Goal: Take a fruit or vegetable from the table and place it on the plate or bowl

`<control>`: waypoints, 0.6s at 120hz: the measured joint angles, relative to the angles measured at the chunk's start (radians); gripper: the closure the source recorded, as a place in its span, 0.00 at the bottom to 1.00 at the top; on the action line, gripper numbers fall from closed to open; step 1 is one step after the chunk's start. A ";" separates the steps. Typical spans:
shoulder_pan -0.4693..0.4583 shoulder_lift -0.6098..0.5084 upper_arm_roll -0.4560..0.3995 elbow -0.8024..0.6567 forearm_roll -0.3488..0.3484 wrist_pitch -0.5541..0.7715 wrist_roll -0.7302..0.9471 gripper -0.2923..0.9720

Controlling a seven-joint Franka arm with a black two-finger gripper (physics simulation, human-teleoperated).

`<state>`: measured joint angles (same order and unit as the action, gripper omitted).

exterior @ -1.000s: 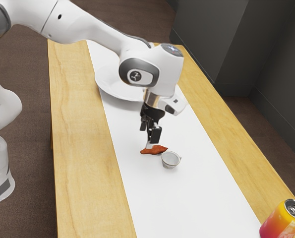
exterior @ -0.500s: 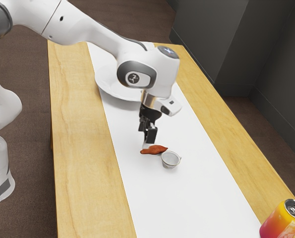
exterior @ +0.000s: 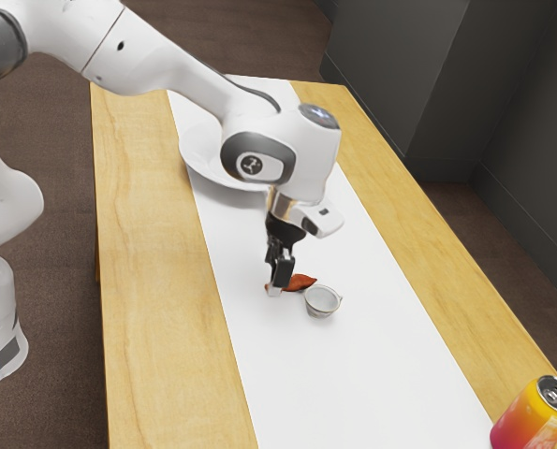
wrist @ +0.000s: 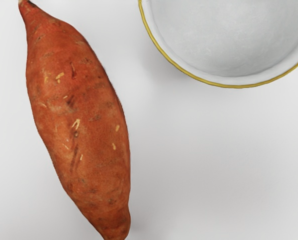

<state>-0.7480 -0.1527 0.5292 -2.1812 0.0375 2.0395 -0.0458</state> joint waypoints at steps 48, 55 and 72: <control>-0.012 0.025 0.001 0.006 -0.007 0.070 0.026 0.23; -0.010 0.028 0.002 0.006 -0.008 0.078 0.029 0.23; -0.004 0.030 0.004 0.006 -0.012 0.095 0.035 0.23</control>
<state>-0.7521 -0.1223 0.5332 -2.1756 0.0256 2.1341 -0.0104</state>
